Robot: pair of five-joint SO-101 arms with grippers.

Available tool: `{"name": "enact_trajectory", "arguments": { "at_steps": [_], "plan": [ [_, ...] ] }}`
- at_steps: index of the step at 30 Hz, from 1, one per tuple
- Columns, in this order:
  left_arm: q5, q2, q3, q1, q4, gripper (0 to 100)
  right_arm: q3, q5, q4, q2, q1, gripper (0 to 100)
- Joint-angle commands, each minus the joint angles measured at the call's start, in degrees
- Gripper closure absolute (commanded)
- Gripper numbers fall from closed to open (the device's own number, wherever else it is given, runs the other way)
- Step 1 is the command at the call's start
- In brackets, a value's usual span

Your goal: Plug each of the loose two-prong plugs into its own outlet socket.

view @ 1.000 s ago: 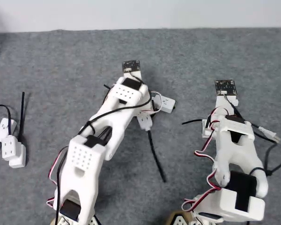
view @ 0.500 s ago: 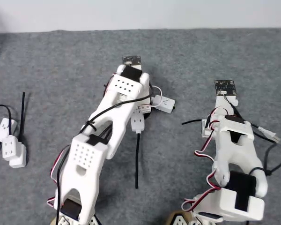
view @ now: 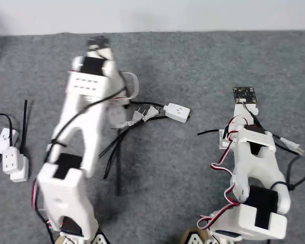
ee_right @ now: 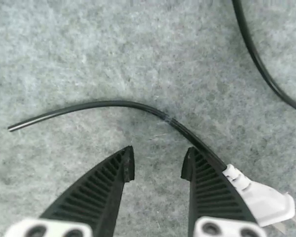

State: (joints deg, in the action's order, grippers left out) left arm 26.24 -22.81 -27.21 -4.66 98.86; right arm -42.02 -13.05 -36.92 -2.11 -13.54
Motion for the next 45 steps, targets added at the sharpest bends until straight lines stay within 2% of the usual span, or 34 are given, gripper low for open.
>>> {"name": "enact_trajectory", "arguments": {
  "at_steps": [1,14,19,25,30,32,34,36,38,45],
  "plan": [
    [-10.11,7.30,2.86,9.76,1.93,99,0.62,0.00,1.01,-0.22,0.48,82.6],
    [-33.32,8.26,4.44,40.44,1.85,99,0.62,0.00,1.01,-0.22,0.48,82.6],
    [-40.79,8.18,4.53,48.53,1.85,99,0.62,0.00,1.01,-0.22,0.48,82.6],
    [-45.36,8.18,4.53,52.13,1.41,99,0.62,0.00,1.01,-0.22,0.48,82.6],
    [-46.24,8.18,4.53,52.48,-7.30,97,0.62,0.00,1.01,-0.22,0.48,82.6],
    [-45.80,8.26,4.26,53.45,-7.91,91,0.62,0.00,1.01,-0.22,0.48,82.6],
    [-44.57,8.35,4.26,54.51,-7.74,79,0.62,0.00,1.01,-0.22,0.48,82.6],
    [-40.18,8.35,4.26,55.65,-7.74,65,0.62,0.00,1.01,-0.22,0.48,82.6],
    [-38.59,8.26,4.26,56.09,-7.74,55,0.62,0.00,1.01,-0.22,0.48,82.6],
    [-38.24,8.26,4.44,56.18,-7.82,57,0.62,0.00,1.01,-0.22,0.48,82.6]
  ]
}}
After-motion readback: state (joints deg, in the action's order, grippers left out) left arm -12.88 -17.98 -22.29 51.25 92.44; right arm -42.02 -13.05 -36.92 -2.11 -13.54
